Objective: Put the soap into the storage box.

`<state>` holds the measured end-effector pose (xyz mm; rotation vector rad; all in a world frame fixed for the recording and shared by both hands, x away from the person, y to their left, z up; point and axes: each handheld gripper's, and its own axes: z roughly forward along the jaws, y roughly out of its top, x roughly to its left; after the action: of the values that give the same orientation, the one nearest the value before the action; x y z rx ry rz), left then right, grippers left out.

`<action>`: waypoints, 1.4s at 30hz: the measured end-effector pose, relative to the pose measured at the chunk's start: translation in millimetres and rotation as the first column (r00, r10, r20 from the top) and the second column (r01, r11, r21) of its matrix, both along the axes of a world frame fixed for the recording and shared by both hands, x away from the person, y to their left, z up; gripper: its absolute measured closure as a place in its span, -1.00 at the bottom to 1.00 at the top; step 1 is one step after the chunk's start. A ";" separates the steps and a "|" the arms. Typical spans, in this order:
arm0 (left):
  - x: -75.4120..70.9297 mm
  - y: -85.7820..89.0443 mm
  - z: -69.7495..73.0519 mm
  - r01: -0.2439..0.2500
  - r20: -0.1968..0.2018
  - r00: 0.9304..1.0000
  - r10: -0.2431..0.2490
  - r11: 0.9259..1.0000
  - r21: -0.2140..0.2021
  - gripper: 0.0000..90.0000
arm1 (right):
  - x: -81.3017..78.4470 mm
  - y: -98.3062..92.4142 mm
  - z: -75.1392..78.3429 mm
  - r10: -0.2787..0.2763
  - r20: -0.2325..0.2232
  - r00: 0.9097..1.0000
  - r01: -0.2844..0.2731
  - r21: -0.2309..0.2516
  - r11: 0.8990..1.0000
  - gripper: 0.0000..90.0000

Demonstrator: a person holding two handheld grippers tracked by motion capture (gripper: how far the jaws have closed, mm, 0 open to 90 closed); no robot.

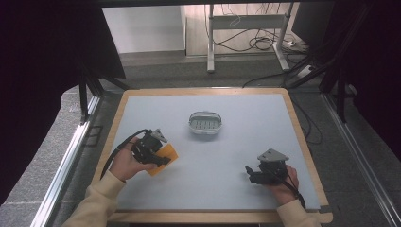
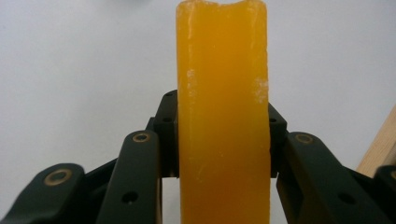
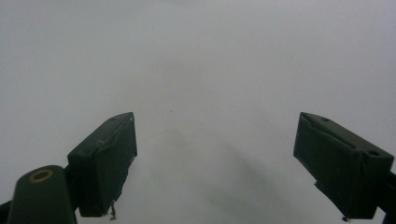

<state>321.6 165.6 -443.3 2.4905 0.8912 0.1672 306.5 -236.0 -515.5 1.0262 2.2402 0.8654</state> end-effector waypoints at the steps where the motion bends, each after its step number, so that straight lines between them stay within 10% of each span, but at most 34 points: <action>1: 1.0 -0.7 1.6 0.002 0.006 1.000 -0.002 1.000 0.000 0.38 | 0.1 0.2 -0.3 -0.001 -0.001 1.000 0.001 0.002 1.000 -0.69; 42: 39.7 -32.7 32.7 0.098 0.044 0.994 -0.102 0.992 0.074 0.38 | 2.2 -0.3 -2.7 -0.007 -0.016 1.000 0.007 -0.008 1.000 -0.69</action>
<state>361.3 132.9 -410.7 2.5797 0.7512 0.2279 308.8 -236.3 -518.2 1.0396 2.2501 0.8480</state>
